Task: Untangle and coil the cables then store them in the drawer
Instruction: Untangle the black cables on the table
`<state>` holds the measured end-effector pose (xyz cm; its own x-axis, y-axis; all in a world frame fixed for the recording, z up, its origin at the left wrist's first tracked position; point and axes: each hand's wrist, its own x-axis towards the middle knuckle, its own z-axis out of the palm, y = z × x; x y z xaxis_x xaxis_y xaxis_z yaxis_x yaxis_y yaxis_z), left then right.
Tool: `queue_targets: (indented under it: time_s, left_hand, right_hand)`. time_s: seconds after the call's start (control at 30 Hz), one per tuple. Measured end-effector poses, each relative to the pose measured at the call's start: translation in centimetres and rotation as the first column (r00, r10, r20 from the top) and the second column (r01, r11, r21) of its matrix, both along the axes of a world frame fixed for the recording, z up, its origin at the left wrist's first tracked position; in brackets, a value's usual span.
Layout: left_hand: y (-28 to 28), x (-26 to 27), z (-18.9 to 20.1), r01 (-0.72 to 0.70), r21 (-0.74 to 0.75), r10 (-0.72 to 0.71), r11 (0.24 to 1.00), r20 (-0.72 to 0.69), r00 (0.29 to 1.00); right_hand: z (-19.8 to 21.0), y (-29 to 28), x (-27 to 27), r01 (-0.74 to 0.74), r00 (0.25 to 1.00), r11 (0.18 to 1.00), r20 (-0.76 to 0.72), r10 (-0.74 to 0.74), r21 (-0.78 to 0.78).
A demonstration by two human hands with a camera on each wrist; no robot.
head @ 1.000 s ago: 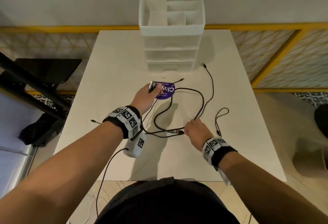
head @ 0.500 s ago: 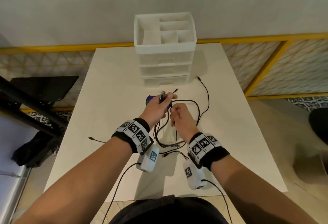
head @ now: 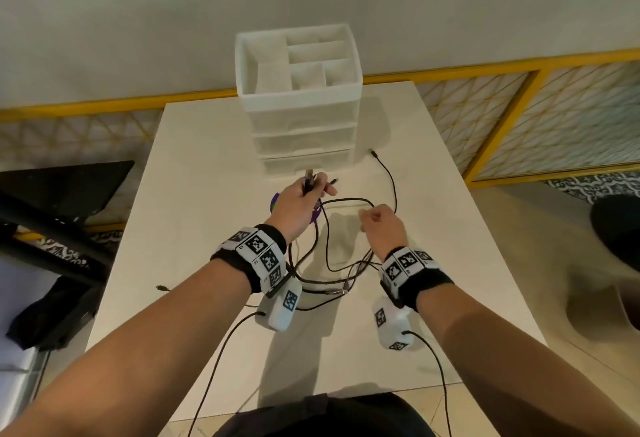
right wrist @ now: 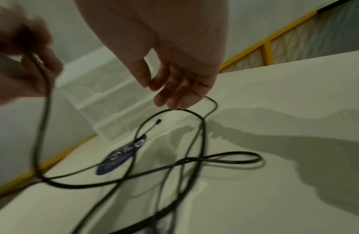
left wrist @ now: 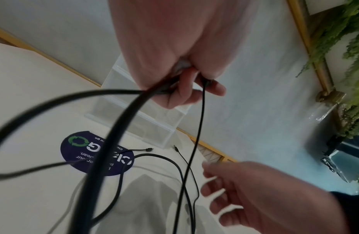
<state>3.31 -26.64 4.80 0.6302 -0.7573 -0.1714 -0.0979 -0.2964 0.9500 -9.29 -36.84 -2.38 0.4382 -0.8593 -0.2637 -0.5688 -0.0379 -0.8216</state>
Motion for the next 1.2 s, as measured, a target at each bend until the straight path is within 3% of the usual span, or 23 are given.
queue_targets:
  time_s: [0.07,0.13,0.23,0.37,0.5,0.6,0.7,0.8,1.0,1.2]
  left_hand:
    - [-0.2,-0.1,0.1,-0.005,-0.085,-0.007,0.996,-0.137,0.991]
    - [-0.2,-0.2,-0.3,0.017,-0.083,-0.033,0.996,-0.194,0.98]
    - [-0.2,-0.2,-1.1,0.041,0.007,-0.039,0.999,-0.191,0.981]
    - [-0.3,0.0,-1.8,0.08,0.076,-0.063,0.994,-0.2,0.978]
    - [-0.3,-0.4,-2.2,0.056,0.132,-0.033,0.99,-0.172,0.985]
    - [-0.8,-1.0,-2.2,0.008,0.163,0.021,0.987,-0.178,0.984]
    - [-1.4,-1.6,-2.1,-0.009,0.197,0.033,0.98,-0.116,0.993]
    - [-2.2,-2.2,-1.5,-0.043,0.174,0.066,0.984,-0.132,0.989]
    - [-2.7,-2.8,1.2,-0.072,0.101,0.108,0.992,-0.42,0.901]
    - [-2.2,-1.7,3.5,-0.051,0.002,0.047,0.999,-0.418,0.907]
  right_hand:
    - [-1.5,-1.7,-0.5,-0.018,0.973,1.0,-0.231,0.017,0.001]
    - [-2.8,-2.6,-0.7,-0.07,0.924,0.995,-0.372,0.093,0.074]
    - [-4.8,-3.0,-0.8,-0.095,0.883,0.991,-0.452,0.13,0.099]
    - [-5.9,-3.2,-1.1,-0.062,0.887,0.995,-0.453,0.09,0.078]
    - [-4.7,-2.9,-1.8,0.018,0.939,0.996,-0.343,0.014,0.088]
    - [-2.8,-1.6,-2.0,0.113,0.991,0.992,-0.077,-0.108,0.06]
    - [-0.3,0.0,-1.6,0.056,0.984,0.998,0.17,-0.055,0.001]
    - [2.6,1.1,-1.3,-0.025,0.959,0.999,0.281,0.032,-0.029]
    - [5.3,1.8,-1.8,-0.166,0.925,0.977,0.323,0.202,-0.137]
    - [5.2,2.8,-2.1,-0.291,0.922,0.943,0.214,0.322,-0.164]
